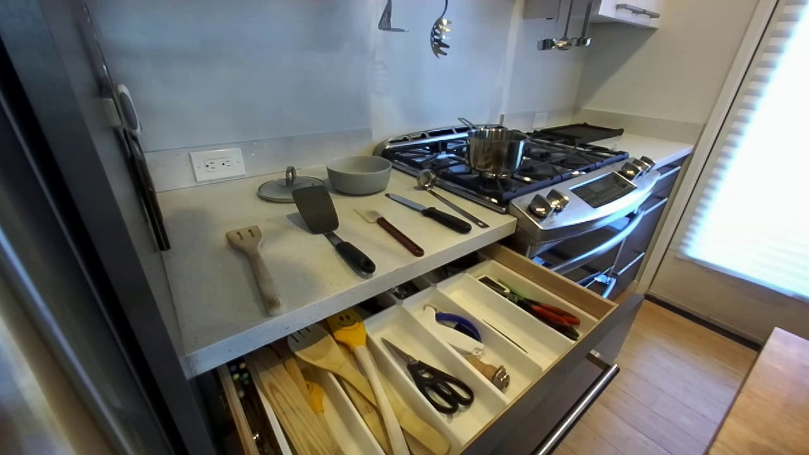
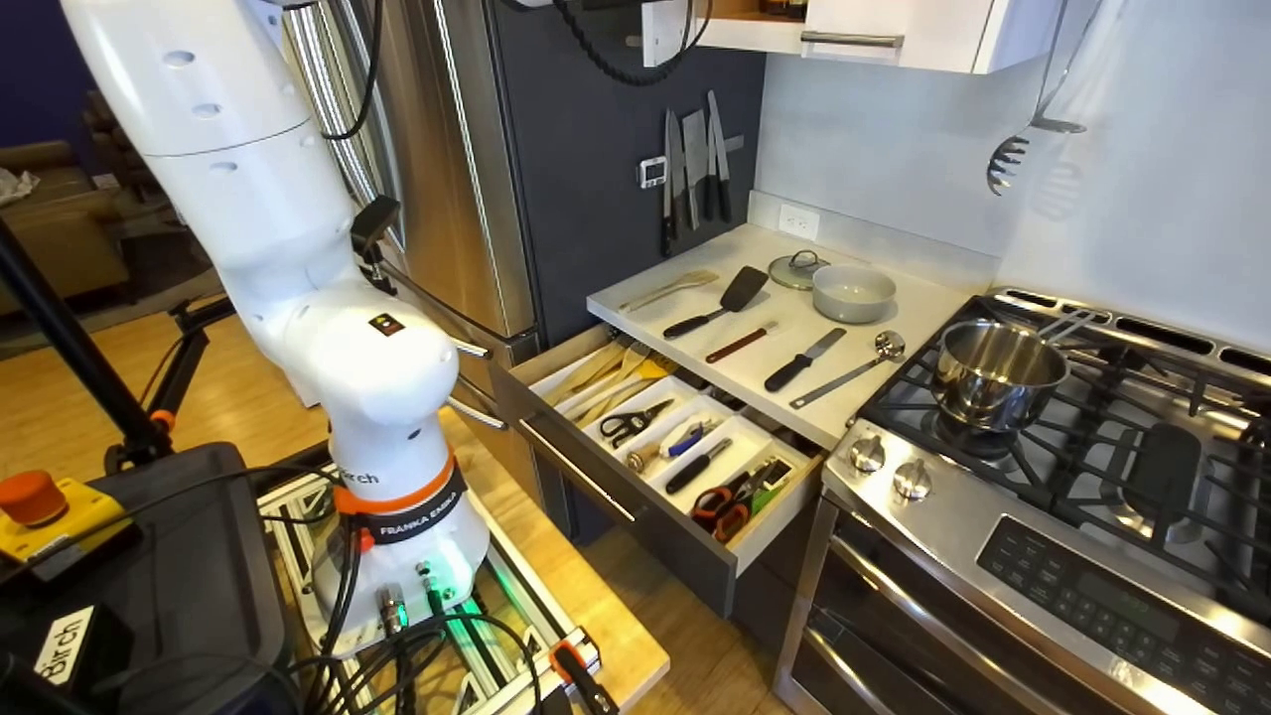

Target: Close the open upper cabinet door.

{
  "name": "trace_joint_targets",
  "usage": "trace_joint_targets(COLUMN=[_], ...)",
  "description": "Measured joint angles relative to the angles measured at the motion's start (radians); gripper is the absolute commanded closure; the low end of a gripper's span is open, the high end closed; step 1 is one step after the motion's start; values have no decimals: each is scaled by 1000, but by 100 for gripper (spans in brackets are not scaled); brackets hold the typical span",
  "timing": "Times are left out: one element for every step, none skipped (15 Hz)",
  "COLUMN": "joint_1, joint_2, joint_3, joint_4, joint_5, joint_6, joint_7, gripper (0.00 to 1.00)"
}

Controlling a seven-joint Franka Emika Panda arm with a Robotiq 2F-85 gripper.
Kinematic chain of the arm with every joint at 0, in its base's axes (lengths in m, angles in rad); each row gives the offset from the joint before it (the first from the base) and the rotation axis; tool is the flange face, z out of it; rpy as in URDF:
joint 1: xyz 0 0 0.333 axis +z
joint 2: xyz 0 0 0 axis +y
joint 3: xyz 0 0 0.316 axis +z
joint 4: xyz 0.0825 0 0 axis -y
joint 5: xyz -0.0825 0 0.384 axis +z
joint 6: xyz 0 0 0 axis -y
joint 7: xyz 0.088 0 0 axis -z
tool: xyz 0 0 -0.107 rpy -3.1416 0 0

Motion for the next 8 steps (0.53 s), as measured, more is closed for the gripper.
trace_joint_targets(joint_1=[-31,-65,-100,-141,-183,-223,-239,-236], joint_2=[-12,-23,-33,-41,-48,-56,-65,-82], joint_3=[-6,-15,-27,-40,-49,-52,-56,-57], joint_4=[-10,-20,-28,-35,-37,-40,-50,-70], joint_5=[-49,-90,-124,-160,-201,-238,-239,-227], joint_6=[12,20,27,30,31,25,13,-9], joint_7=[53,100,137,178,225,277,295,295], gripper=[0,0,0,0,0,0,0,0])
